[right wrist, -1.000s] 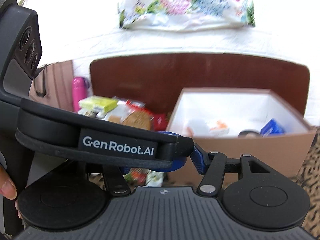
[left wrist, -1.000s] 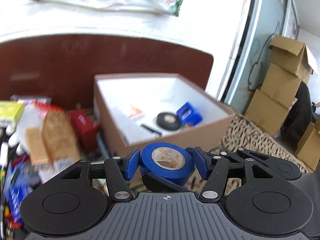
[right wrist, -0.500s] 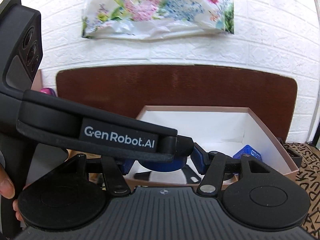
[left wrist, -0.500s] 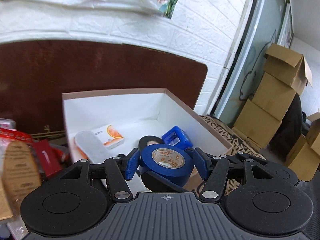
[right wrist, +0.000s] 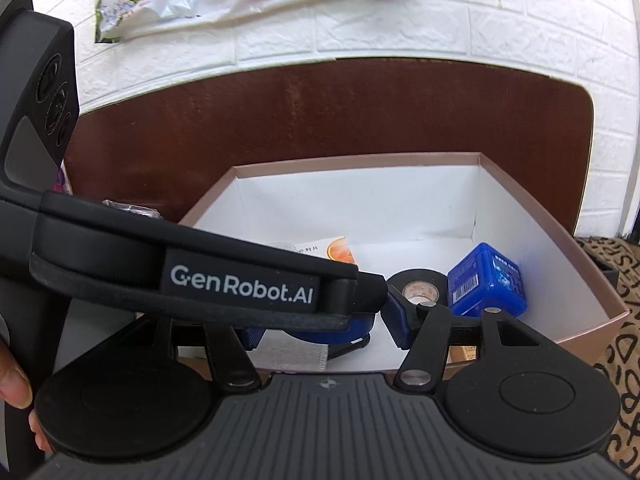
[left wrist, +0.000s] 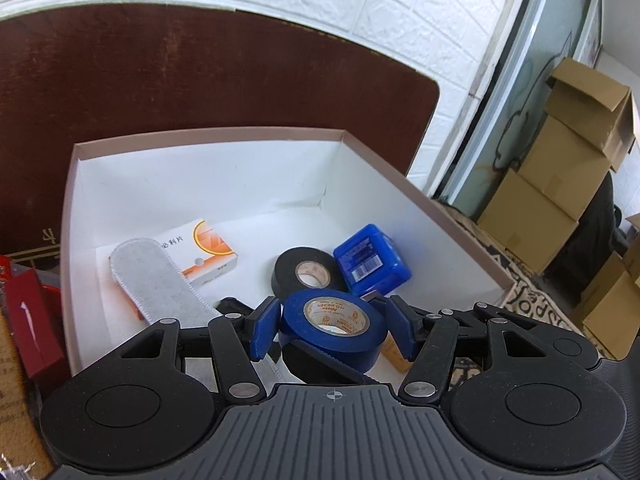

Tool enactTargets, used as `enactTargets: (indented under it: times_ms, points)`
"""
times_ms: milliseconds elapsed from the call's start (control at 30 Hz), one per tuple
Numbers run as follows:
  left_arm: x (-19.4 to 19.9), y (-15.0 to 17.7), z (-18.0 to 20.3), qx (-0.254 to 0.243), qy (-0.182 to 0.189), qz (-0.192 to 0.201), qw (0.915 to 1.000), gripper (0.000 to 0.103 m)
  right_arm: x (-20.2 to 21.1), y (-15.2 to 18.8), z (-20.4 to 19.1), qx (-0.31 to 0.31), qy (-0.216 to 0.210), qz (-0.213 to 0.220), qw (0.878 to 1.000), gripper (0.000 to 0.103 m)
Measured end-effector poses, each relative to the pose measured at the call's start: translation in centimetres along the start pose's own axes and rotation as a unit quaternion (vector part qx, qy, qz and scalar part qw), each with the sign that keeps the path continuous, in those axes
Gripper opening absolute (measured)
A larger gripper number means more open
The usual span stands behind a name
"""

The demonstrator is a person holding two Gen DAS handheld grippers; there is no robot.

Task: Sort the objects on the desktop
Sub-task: 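Carry the blue tape roll with the left gripper over the brown box, then lower the tape roll into the box and open the left gripper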

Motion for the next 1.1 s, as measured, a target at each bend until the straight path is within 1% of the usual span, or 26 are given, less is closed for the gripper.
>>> enactTargets:
  times_ms: [167,200,233,267,300,367,400,433,500,600,800,900,1100]
  points:
    - [-1.2,-0.3,-0.4,0.009,-0.001,-0.011,0.9999,0.061,-1.0,0.1,0.5,0.006,0.005,-0.01,1.0,0.064]
    - [-1.3,-0.4,-0.5,0.01,-0.001,-0.012,0.9999,0.063,-1.2,0.0,0.6,0.006,0.006,-0.011,1.0,0.064]
    - [-1.5,-0.4,-0.6,0.012,0.001,-0.014,0.9998,0.071,-1.4,0.1,0.6,0.007,0.007,-0.012,1.0,0.064]
    - [-1.5,-0.4,-0.7,0.015,0.002,-0.015,0.9998,0.071,-1.5,0.1,0.6,0.008,0.008,-0.013,1.0,0.064]
    - [-1.5,-0.4,-0.7,0.018,0.0,-0.013,0.9997,0.073,-1.7,0.1,0.6,0.012,0.009,-0.013,1.0,0.065]
    - [-1.3,-0.4,-1.0,0.028,0.002,-0.003,0.9996,0.085,-1.7,0.3,0.3,0.023,0.016,-0.012,1.0,0.07]
    - [-1.0,-0.4,-1.2,0.037,0.005,0.003,0.9993,0.096,-1.7,0.4,0.2,0.029,0.023,-0.014,0.999,0.075]
    - [-0.6,-0.3,-1.4,0.047,0.009,0.011,0.9988,0.102,-1.7,0.5,0.3,0.028,0.033,-0.011,0.999,0.078]
    - [-0.1,-0.3,-1.8,0.057,0.011,0.021,0.9981,0.103,-1.5,0.7,0.4,0.025,0.042,-0.004,0.999,0.089]
    - [0.2,-0.2,-2.1,0.058,0.002,0.02,0.9981,0.103,-1.2,0.9,0.1,0.027,0.054,0.002,0.998,0.098]
    - [1.1,0.2,-1.9,0.05,0.004,0.026,0.9984,0.103,-0.7,1.1,-0.4,0.028,0.07,0.001,0.997,0.102]
    - [1.6,0.4,-1.5,0.044,0.0,0.03,0.9986,0.103,-0.4,1.1,-0.6,0.027,0.073,-0.001,0.997,0.103]
    - [2.6,0.6,-1.1,0.041,0.002,0.034,0.9986,0.103,0.5,1.3,-1.1,0.025,0.074,0.001,0.997,0.103]
Point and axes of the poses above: each gripper's, at about its wrist camera, not at the fingertips, and x roughly against the way its jaws point, z to its right, y to its underside, the point moved 1 cm from there along -x, roughly the way its jaws point, and after that the axes turned 12 degrees about -y, right-handed, at the moved point
